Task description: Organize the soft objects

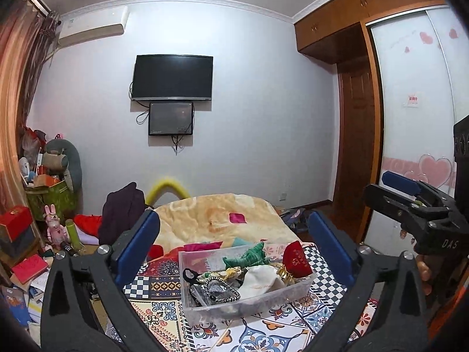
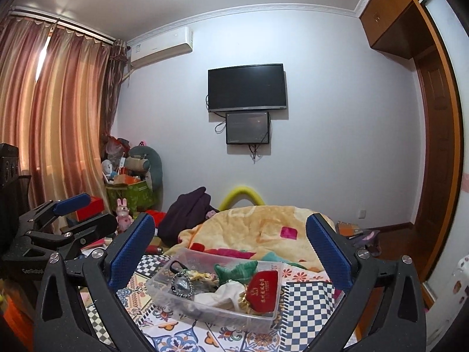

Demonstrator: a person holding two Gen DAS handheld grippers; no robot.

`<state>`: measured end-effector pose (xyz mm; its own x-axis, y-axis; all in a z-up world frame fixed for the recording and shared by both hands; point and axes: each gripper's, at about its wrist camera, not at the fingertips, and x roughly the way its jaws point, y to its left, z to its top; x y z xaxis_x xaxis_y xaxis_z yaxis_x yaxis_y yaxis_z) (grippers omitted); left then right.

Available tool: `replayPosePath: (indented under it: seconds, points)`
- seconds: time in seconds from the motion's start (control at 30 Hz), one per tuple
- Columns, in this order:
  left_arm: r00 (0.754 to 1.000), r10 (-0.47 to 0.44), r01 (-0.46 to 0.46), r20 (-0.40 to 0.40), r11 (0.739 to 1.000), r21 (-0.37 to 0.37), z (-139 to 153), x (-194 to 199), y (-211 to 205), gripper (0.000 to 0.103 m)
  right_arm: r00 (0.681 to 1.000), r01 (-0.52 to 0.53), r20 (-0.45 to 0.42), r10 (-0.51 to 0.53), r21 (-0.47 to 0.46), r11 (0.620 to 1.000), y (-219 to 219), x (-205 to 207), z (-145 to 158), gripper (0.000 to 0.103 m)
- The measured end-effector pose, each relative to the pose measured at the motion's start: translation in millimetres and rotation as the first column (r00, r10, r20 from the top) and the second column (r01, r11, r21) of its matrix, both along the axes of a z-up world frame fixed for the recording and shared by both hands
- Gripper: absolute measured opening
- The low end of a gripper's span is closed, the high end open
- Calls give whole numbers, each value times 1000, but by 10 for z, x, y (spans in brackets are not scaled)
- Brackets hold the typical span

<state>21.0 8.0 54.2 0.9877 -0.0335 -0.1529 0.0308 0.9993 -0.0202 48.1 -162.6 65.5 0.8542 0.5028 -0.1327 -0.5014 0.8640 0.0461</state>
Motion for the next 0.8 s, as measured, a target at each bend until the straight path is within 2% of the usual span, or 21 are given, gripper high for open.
replayPosePath:
  seconds: [0.8]
  points:
    - [1000, 2, -2, 2, 1000, 3, -34, -44, 6, 103, 1000, -11, -1, 11, 12, 1000, -17, -49, -4, 103]
